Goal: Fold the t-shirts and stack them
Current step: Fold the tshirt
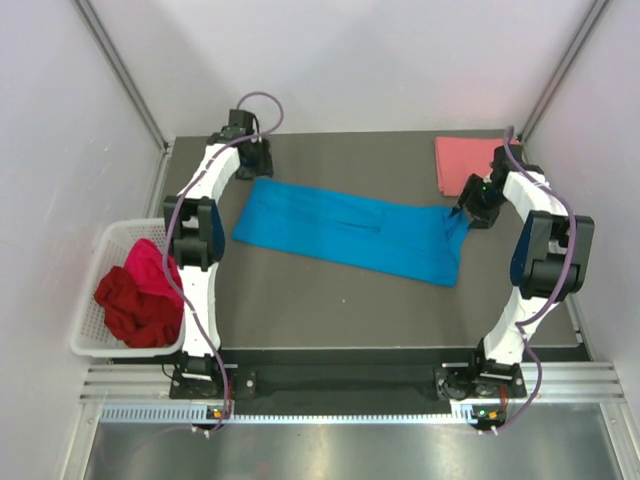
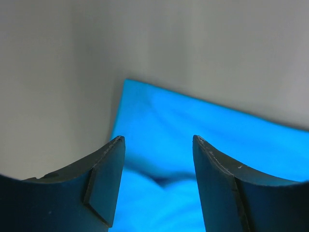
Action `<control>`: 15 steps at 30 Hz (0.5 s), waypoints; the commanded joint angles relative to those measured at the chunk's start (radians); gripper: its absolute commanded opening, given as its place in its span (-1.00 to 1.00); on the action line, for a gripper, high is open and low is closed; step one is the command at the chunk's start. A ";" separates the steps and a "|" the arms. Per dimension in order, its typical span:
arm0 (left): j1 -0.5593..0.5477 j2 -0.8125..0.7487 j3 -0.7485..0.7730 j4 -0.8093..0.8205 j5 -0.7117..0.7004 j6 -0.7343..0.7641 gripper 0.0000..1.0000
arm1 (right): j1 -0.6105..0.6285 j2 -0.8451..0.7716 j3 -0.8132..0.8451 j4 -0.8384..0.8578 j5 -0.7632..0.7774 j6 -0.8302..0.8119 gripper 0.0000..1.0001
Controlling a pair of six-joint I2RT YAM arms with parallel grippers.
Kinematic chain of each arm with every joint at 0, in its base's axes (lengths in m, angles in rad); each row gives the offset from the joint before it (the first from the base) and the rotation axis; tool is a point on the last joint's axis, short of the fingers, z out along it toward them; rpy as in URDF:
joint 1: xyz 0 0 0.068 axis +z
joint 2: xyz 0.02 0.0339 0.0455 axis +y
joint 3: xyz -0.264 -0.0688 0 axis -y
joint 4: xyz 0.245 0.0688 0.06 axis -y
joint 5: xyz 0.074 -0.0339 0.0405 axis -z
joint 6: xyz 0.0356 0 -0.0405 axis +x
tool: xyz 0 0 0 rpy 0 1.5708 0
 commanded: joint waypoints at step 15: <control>0.008 0.138 -0.020 0.139 -0.040 0.070 0.17 | -0.015 0.053 0.026 0.104 -0.005 -0.051 0.55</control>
